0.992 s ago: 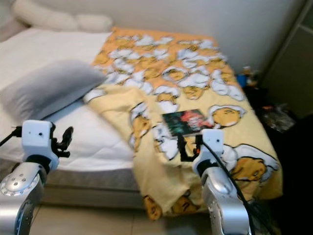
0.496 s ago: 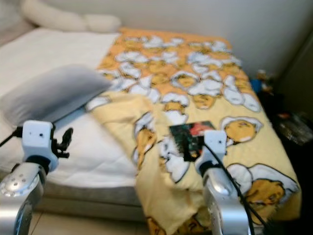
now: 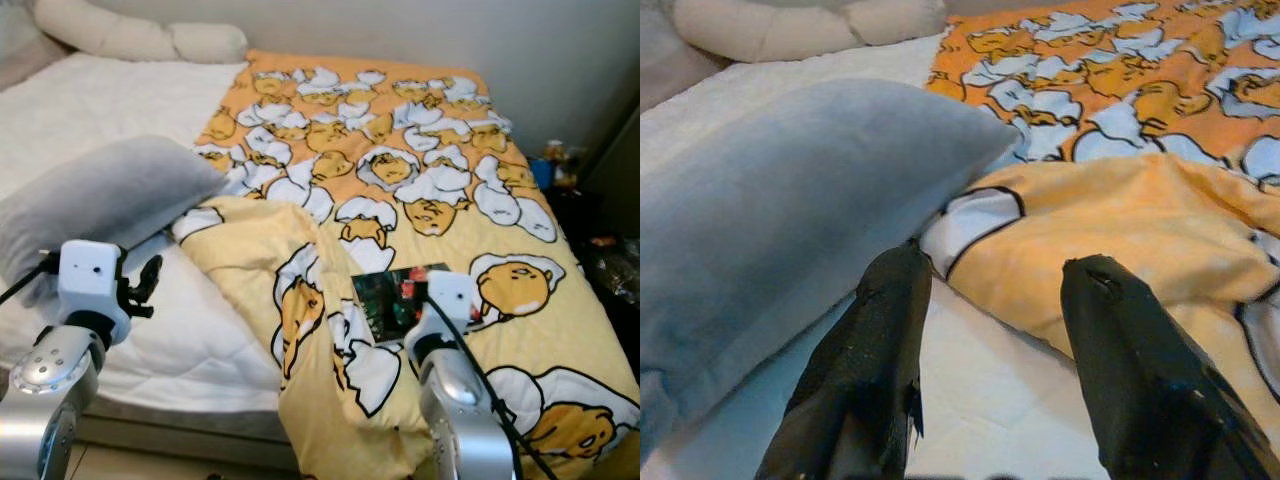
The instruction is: Clean up the room
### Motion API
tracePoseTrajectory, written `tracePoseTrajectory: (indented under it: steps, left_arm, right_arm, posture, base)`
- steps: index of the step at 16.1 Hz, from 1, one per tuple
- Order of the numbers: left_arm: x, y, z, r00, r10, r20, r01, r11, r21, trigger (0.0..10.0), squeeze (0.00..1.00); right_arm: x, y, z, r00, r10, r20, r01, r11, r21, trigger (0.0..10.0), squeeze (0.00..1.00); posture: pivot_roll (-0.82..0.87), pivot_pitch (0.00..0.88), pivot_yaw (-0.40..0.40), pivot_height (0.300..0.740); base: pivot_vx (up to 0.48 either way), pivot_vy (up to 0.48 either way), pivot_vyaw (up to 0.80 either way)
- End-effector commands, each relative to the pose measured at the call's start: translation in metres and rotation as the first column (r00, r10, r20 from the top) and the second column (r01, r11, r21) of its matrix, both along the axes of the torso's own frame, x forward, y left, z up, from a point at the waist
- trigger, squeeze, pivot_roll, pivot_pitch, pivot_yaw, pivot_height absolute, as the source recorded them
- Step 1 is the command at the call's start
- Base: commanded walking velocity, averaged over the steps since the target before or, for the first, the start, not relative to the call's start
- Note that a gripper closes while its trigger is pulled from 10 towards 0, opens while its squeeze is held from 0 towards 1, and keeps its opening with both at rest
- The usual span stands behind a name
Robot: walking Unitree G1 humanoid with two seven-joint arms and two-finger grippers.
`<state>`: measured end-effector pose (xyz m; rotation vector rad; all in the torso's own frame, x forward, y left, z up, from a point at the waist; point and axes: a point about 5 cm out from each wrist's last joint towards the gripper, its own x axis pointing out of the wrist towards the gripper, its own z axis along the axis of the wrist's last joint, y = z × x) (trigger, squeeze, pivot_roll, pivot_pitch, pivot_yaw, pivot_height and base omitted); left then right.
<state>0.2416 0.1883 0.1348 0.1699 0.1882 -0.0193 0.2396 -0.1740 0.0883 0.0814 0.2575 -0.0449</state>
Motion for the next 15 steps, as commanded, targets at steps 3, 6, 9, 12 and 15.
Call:
tracePoseTrajectory:
  steps: [3,6,9,12,15]
  left_arm:
    - [0.0015,-0.0023,0.002,1.0,-0.028,0.003,0.028,1.0,0.012,10.0,0.0]
    - [0.0024,-0.0016,0.0021,0.999,-0.033,-0.002,0.033,0.999,0.022,10.0,0.0]
    - [0.0023,-0.0015,0.0016,0.999,-0.037,-0.005,0.037,0.999,0.023,10.0,0.0]
    - [0.0004,-0.0016,0.0001,0.999,-0.04,-0.012,0.041,0.999,0.023,10.0,0.0]
    - [-0.0012,-0.0016,-0.0013,0.999,-0.037,-0.016,0.037,0.999,0.02,10.0,0.0]
  right_arm:
    - [-0.002,-0.0036,0.0027,1.0,-0.019,0.006,0.019,1.0,0.021,10.0,0.0]
    - [-0.0028,-0.0033,0.0012,1.0,-0.025,-0.002,0.025,0.999,0.021,10.0,0.0]
    - [-0.0035,-0.0028,0.0007,1.0,-0.029,-0.003,0.029,0.999,0.025,10.0,0.0]
    - [-0.0036,-0.0017,0.0017,1.0,-0.025,0.001,0.025,0.999,0.032,10.0,0.0]
    - [-0.0029,-0.002,0.0023,1.0,-0.014,0.008,0.014,1.0,0.024,10.0,0.0]
  posture:
    - [-0.08,0.0,0.004,0.74]
    - [-0.08,0.0,0.008,0.74]
    - [-0.08,0.0,0.013,0.74]
    - [-0.08,0.0,0.015,0.74]
    - [-0.08,0.0,0.008,0.74]
  base:
    - [0.0,0.403,-0.56]
    - [0.0,0.419,0.0]
    - [0.0,0.414,0.0]
    - [0.0,0.4,0.0]
    - [0.0,0.389,0.0]
